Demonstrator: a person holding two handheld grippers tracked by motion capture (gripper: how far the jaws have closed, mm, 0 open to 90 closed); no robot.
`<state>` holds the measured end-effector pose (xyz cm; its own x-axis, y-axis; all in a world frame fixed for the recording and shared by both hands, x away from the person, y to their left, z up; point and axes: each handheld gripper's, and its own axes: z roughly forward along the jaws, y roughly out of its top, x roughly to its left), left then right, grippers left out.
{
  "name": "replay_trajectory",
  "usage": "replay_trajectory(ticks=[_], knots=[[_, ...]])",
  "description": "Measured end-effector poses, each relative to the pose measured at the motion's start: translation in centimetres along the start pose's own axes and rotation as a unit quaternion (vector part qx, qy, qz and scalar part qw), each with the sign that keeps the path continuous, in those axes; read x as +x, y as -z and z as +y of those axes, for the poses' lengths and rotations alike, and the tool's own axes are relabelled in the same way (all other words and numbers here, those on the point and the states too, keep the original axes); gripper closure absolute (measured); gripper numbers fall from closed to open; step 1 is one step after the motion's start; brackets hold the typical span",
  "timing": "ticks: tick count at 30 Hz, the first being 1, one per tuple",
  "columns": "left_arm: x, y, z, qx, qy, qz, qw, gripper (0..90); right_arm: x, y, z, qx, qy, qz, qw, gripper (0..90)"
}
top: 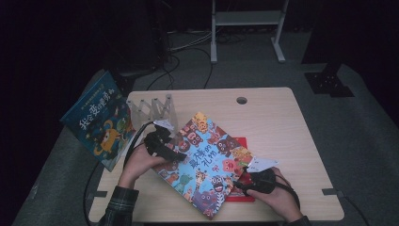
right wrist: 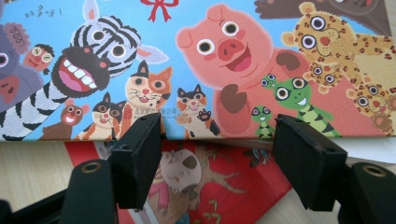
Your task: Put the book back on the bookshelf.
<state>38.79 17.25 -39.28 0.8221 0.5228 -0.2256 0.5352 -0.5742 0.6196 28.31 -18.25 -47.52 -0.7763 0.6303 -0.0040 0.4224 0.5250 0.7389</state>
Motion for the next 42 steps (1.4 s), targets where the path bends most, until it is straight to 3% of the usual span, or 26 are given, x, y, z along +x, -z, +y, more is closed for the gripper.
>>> replay_trajectory(ticks=[11,15,20,26,30,42], knots=[[-1.2,2.1,2.0,-0.002,-0.03,0.002,0.9995,5.2,0.4,-0.6,0.2,-0.01,-0.002,-0.014,0.9999,31.7],[-2.0,2.6,2.6,-0.005,-0.048,-0.017,0.9987,8.6,0.5,-0.4,-0.1,-0.004,-0.005,-0.022,0.9997,31.8],[-2.4,2.2,3.4,0.006,-0.057,-0.005,0.9983,10.4,0.4,-0.5,-0.6,-0.005,-0.004,-0.026,0.9996,31.9],[-2.9,2.4,4.5,-0.007,-0.066,-0.02,0.9976,12.7,0.5,-0.4,-1.0,-0.008,-0.013,-0.03,0.9995,31.7],[-3.4,2.4,5.4,0.003,-0.076,-0.02,0.9969,14.2,0.3,-0.6,-1.5,-0.012,-0.027,-0.02,0.9994,31.7],[-3.7,3.2,7.0,0.005,-0.073,-0.041,0.9965,31.5,0.4,-0.6,-1.6,-0.011,-0.028,-0.024,0.9993,31.6]])
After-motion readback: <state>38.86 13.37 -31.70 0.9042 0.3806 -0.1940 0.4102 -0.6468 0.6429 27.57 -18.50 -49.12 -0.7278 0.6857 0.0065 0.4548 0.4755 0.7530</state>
